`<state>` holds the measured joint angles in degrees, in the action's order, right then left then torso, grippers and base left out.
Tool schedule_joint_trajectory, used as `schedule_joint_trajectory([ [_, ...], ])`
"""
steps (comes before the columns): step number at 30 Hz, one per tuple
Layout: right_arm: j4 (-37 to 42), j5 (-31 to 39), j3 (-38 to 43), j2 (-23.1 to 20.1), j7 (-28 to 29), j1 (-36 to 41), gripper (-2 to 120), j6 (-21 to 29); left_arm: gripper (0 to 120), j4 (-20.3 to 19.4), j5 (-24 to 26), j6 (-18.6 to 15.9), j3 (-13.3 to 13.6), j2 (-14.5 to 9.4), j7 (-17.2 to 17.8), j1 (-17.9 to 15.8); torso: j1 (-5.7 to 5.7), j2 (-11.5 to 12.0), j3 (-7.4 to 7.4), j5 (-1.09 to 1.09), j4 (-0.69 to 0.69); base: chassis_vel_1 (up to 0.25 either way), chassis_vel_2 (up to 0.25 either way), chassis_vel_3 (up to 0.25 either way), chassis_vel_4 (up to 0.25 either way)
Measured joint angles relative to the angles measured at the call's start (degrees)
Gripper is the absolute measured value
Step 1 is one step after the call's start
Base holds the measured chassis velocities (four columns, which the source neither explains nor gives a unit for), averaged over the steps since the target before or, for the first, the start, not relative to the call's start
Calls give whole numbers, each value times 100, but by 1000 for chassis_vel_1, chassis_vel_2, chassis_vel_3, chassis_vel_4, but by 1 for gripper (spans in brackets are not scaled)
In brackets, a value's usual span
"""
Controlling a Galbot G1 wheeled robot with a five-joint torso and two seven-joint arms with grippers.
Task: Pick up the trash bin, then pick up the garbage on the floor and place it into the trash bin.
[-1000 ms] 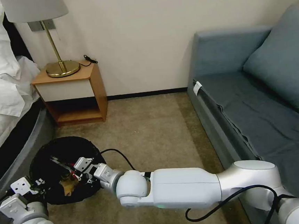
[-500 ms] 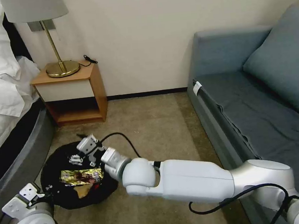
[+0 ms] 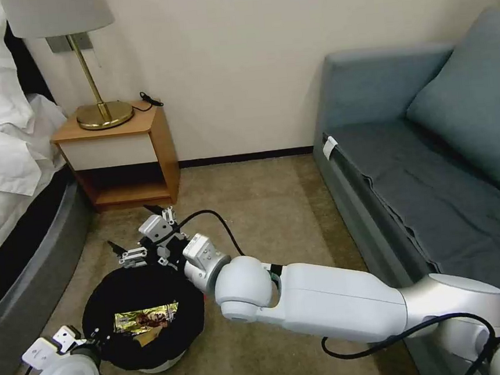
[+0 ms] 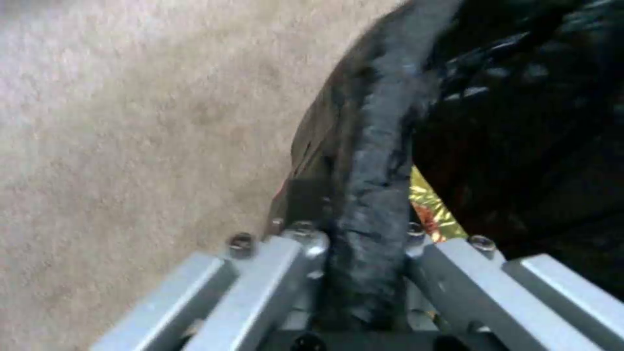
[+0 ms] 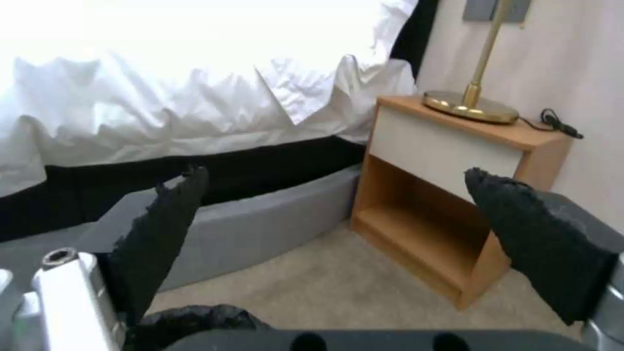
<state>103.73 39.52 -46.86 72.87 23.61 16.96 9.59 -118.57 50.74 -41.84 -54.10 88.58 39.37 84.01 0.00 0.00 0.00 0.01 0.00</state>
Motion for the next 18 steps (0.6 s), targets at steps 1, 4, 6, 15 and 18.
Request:
schedule_joint_trajectory([
  [1,0,0,6,-7,-1,13,100,-3,15,-12,-72,6,0,1,-63,13,0,0,0,0,0,0,0,0,0],
  [4,0,0,22,-19,-1,48,100,-6,24,-52,-285,34,0,4,-240,49,0,0,0,0,0,0,0,0,0],
  [6,0,0,35,-27,-1,81,100,-8,32,-84,-462,59,0,9,-378,85,0,0,0,0,0,0,0,0,0],
  [15,81,-1,201,-174,-2,233,100,-19,66,-523,-1749,729,-122,52,-2055,468,0,0,0,-1,1,0,0,0,0],
  [18,209,214,363,-296,20,328,100,7,74,-749,-1952,996,-205,36,-2875,638,0,0,0,0,2,0,0,0,0],
])
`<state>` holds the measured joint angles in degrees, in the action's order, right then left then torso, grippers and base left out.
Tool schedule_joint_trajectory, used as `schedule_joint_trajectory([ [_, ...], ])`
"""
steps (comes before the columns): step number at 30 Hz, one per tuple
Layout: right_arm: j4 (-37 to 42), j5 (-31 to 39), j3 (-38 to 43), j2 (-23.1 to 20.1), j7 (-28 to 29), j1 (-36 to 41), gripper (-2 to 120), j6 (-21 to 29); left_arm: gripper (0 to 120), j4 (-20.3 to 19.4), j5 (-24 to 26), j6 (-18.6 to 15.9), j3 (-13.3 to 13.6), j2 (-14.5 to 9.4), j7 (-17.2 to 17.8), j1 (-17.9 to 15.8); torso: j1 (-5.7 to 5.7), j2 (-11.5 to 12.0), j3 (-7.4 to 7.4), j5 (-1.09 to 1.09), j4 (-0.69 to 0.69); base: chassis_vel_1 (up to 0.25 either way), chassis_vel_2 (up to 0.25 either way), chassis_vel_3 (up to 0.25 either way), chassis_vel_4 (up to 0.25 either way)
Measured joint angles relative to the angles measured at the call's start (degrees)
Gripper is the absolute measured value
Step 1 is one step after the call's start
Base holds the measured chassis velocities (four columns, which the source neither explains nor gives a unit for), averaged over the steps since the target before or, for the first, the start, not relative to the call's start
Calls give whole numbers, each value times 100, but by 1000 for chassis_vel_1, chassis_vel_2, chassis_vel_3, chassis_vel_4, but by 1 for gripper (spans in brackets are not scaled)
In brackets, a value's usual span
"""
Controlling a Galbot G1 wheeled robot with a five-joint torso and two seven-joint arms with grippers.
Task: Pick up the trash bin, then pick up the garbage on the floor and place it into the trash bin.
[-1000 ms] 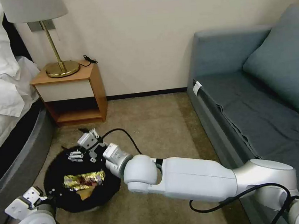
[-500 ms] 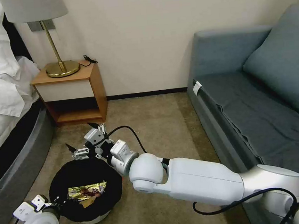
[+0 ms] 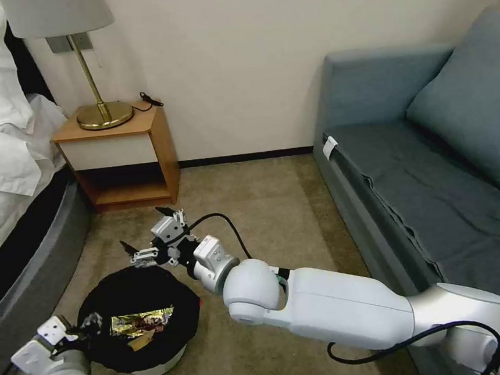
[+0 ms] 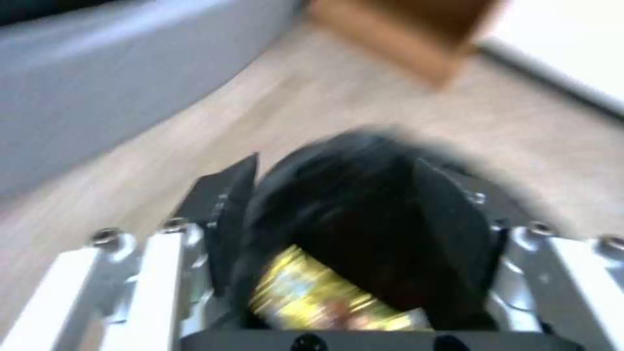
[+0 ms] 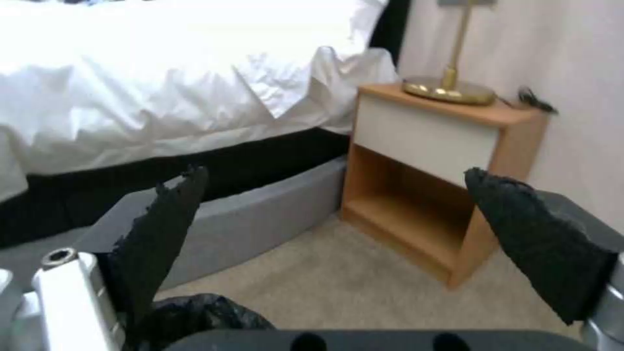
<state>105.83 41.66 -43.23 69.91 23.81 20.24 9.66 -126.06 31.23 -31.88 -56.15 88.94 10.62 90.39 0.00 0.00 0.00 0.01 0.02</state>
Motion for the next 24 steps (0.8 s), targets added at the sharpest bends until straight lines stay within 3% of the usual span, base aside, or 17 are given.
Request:
schedule_joint_trajectory([
  [2,234,367,400,-265,55,256,100,75,86,-191,-294,951,-133,-45,-1464,201,0,0,0,1,-1,0,0,0,0],
  [4,406,358,758,-591,70,509,100,4,94,-210,-573,1663,-206,-67,-2383,321,0,0,0,1,-2,0,0,0,0],
  [5,406,358,758,-591,70,509,100,4,94,-210,-573,1663,-206,-67,-2383,321,0,0,0,1,-2,0,0,0,0],
  [7,650,175,1318,-945,114,826,100,-141,99,-159,-945,2151,-223,-75,-2864,379,0,0,0,1,-2,0,0,0,0],
  [9,818,90,1639,-1091,157,1020,100,-157,100,-138,-1126,2312,-217,-78,-2969,394,0,0,0,0,-3,0,0,0,0],
  [12,1316,-469,2823,-1429,211,1772,100,-174,100,-163,-1381,2505,-81,-99,-2994,442,0,0,-1,-1,-2,0,0,0,0],
  [13,1316,-469,2823,-1429,211,1772,100,-174,100,-163,-1381,2505,-81,-99,-2994,442,0,0,-1,-1,-2,0,0,0,0],
  [15,1677,-874,3707,-1526,247,2491,100,-138,100,-219,-1485,2605,23,-119,-2940,470,0,-1,0,3,-2,0,0,0,0],
  [20,2334,-1534,5079,-1424,355,3710,100,-27,100,-256,-1677,2633,146,-195,-2759,518,0,-1,-1,2,-3,0,0,0,0],
  [24,2695,-1984,5580,-1244,408,4423,100,151,100,-259,-1786,2679,248,-250,-2630,526,0,-1,0,0,-3,0,0,0,0],
])
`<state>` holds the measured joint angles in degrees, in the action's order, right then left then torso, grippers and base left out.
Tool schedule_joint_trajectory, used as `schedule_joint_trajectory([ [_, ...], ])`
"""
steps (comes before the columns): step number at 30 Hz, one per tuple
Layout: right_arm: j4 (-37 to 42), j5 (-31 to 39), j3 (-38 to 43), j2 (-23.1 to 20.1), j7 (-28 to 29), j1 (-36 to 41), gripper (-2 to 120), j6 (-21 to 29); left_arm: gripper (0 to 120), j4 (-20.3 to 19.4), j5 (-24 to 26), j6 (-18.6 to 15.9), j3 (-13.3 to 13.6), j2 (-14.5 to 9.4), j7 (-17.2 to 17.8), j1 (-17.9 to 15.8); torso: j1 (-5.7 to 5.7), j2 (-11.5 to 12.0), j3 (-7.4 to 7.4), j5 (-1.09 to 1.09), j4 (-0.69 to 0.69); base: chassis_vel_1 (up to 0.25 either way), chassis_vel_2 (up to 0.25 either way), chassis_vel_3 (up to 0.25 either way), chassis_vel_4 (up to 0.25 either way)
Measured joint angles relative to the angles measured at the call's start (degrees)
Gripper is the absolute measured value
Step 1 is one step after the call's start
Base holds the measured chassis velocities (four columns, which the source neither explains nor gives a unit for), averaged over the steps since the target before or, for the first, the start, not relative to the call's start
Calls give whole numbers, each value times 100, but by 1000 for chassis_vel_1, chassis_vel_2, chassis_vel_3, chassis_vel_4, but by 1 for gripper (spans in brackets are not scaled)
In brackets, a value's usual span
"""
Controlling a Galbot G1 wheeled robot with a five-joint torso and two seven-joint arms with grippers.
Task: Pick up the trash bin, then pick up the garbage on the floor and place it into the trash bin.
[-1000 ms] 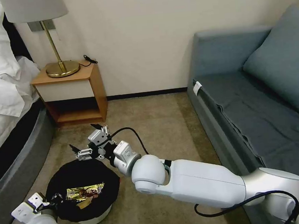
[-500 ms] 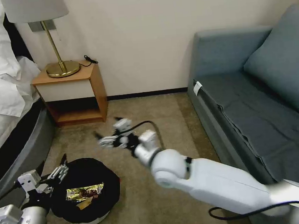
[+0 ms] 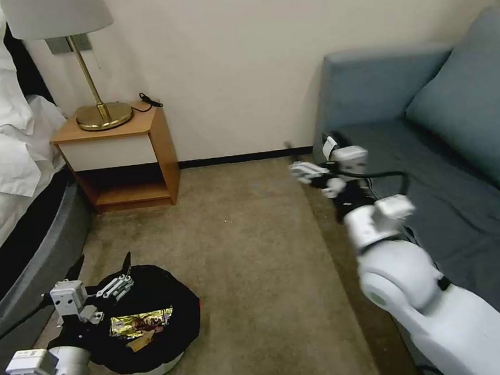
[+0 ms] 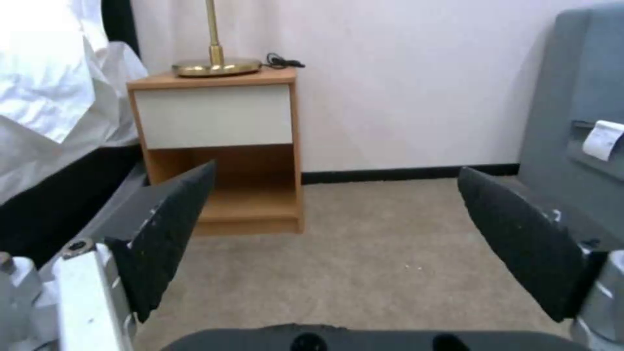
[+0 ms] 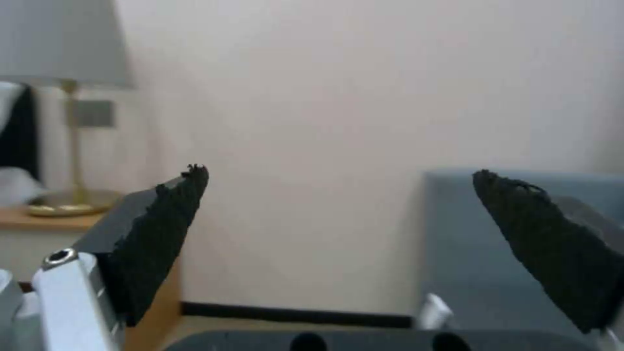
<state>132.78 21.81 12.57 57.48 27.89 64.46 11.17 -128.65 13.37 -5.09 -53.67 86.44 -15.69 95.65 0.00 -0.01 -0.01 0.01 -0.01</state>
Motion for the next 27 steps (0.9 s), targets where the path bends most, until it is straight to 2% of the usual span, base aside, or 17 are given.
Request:
schedule_joint_trajectory([
  [4,209,-755,348,477,4,816,100,-33,100,-3,-207,109,149,-31,135,49,0,0,0,-1,1,0,0,0,0],
  [5,209,-755,348,477,4,816,100,-33,100,-3,-207,109,149,-31,135,49,0,0,0,-1,1,0,0,0,0],
  [9,287,-1191,376,1156,-24,1392,100,-175,100,33,-346,321,289,-42,373,79,0,0,0,-2,2,0,0,0,0],
  [13,292,-1494,392,1459,-71,1663,100,-300,100,34,-412,498,410,-35,563,163,0,0,0,-2,2,0,0,0,0],
  [15,292,-1555,392,1503,-85,1741,100,-337,100,37,-418,571,449,-31,642,184,0,0,0,-1,2,0,0,0,0],
  [19,247,-1656,329,1579,-124,1948,100,-465,100,135,-531,1006,573,-15,930,223,-1,0,0,-1,2,0,0,0,0],
  [27,90,-1791,144,1706,-133,2119,100,-602,100,211,-478,1203,643,-15,1220,341,0,1,0,-1,2,0,0,0,0],
])
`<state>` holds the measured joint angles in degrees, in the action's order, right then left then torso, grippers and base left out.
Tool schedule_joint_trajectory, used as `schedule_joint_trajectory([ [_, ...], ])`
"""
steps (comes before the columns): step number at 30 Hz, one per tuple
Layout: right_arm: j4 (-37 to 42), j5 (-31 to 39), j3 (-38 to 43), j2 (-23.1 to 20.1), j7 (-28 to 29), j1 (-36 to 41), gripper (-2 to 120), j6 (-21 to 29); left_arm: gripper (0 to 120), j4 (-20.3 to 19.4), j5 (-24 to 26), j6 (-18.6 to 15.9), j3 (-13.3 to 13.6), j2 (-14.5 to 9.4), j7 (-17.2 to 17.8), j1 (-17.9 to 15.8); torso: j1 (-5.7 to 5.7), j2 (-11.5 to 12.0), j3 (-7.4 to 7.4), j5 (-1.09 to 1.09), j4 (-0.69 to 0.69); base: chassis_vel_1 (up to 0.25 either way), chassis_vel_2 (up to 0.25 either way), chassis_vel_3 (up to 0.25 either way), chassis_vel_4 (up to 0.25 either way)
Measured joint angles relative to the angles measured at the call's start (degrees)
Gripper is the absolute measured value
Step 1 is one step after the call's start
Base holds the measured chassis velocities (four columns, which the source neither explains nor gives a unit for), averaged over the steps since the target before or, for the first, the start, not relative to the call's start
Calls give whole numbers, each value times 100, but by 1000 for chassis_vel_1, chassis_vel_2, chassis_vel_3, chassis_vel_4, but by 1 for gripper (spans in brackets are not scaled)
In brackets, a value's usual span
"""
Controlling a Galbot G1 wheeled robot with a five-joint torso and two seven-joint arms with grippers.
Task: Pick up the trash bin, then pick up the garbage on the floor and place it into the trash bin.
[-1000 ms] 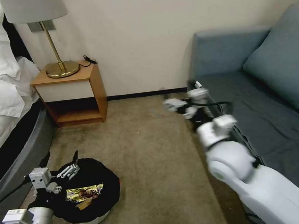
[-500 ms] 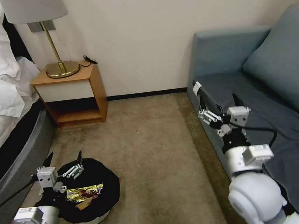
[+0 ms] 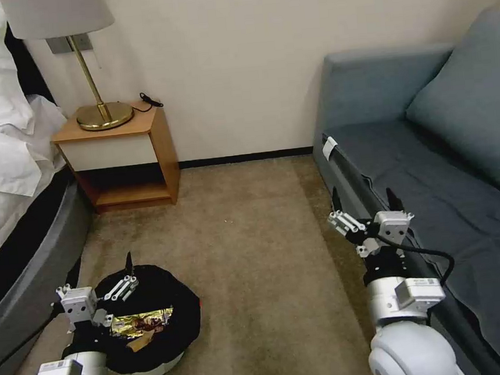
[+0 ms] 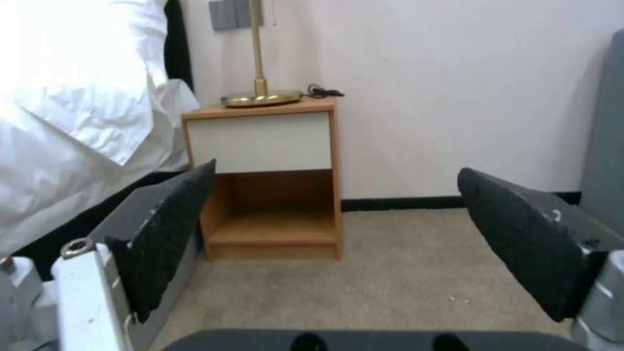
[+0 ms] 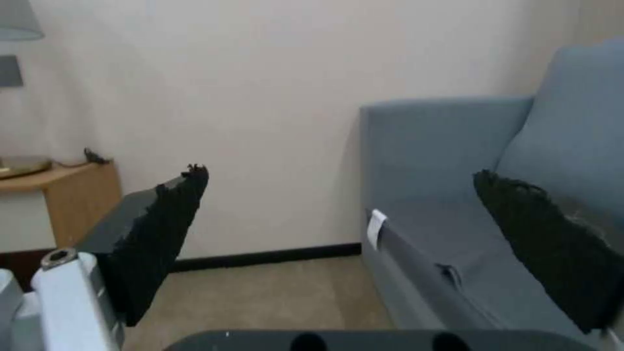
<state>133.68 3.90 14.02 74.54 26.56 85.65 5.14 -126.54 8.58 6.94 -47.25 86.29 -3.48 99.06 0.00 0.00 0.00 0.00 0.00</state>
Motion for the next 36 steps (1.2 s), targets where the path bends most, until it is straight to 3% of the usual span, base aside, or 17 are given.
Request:
schedule_joint_trajectory([
  [36,-86,-58,-84,35,7,41,100,-42,100,41,36,16,-13,8,30,7,0,0,0,0,0,0,0,0,0],
])
